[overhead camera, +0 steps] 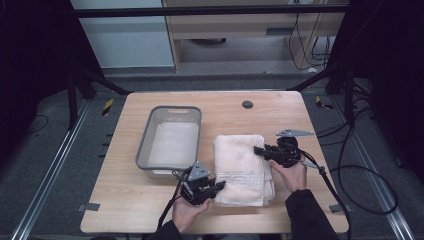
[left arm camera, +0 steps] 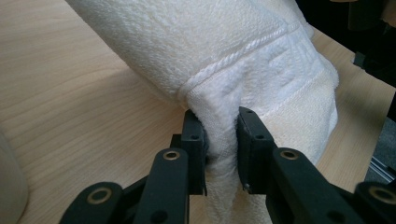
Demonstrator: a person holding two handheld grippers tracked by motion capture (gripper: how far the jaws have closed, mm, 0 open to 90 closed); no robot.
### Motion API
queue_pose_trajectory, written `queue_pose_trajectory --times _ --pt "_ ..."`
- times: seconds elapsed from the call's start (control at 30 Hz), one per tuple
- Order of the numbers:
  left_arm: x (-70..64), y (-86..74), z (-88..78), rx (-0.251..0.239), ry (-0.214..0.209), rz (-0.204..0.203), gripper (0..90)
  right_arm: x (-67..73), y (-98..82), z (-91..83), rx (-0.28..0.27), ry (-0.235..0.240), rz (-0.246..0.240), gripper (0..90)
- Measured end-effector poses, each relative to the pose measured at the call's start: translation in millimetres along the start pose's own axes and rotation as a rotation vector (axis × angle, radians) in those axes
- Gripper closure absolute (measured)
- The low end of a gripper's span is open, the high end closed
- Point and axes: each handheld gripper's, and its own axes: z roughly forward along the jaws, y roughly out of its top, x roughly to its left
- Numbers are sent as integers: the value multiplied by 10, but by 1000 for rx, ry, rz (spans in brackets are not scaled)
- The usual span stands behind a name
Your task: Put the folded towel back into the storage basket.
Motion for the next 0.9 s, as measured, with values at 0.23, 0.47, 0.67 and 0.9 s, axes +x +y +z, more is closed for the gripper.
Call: queue_pose_trajectory --times 0.23,0.47,0.67,0.9 --pt "-32 66 -88 -25 11 27 745 55 65 -86 -39 1 -21 680" --pt "-45 127 -166 -52 14 36 745 112 140 -171 -74 5 -29 680" --pt "-35 174 -237 -74 15 33 745 174 210 -206 -102 0 -52 681" --pt "-20 232 -311 -95 18 39 745 234 284 -229 -128 -3 -66 681"
